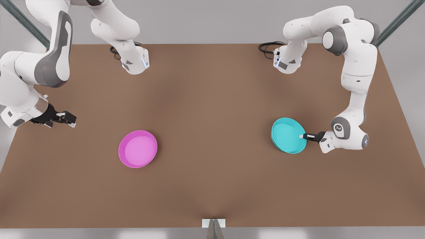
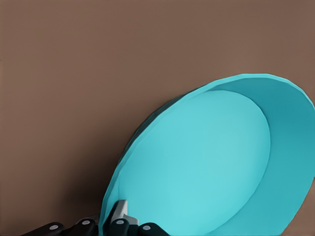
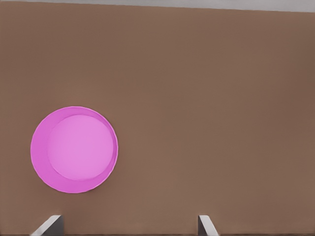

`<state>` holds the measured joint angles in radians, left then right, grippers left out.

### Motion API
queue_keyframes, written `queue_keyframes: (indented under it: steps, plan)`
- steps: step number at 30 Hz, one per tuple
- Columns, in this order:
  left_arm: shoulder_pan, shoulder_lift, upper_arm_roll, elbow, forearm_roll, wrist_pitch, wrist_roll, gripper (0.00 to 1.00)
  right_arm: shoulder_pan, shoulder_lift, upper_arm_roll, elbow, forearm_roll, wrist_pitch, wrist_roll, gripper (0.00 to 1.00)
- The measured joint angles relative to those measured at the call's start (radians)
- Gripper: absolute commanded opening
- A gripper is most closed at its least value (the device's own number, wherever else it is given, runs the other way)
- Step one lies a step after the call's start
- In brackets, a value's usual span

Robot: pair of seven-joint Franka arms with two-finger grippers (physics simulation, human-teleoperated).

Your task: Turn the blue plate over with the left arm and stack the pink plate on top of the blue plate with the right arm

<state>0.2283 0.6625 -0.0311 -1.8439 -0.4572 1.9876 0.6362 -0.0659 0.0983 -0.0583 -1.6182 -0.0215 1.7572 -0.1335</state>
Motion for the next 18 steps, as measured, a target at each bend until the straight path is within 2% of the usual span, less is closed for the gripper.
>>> queue_keyframes:
  steps: [3, 5, 7, 18]
  plan:
    - [-0.001, 0.0, 0.0, 0.0, 0.002, -0.003, 0.0, 0.31, -0.001, -0.002, 0.0, -0.008, 0.0, 0.008, 0.002, 1.0]
    - [-0.001, 0.0, 0.001, 0.0, 0.002, -0.002, 0.0, 0.24, 0.002, -0.002, 0.0, -0.008, 0.0, 0.008, 0.002, 1.0]
    - [-0.001, -0.002, 0.0, 0.0, 0.004, -0.004, 0.002, 0.21, 0.0, -0.002, -0.001, -0.008, 0.0, 0.008, 0.001, 1.0]
    - [-0.001, -0.011, -0.01, 0.002, 0.002, -0.011, 0.007, 0.21, 0.0, -0.002, 0.0, -0.008, 0.0, 0.008, 0.001, 1.0]
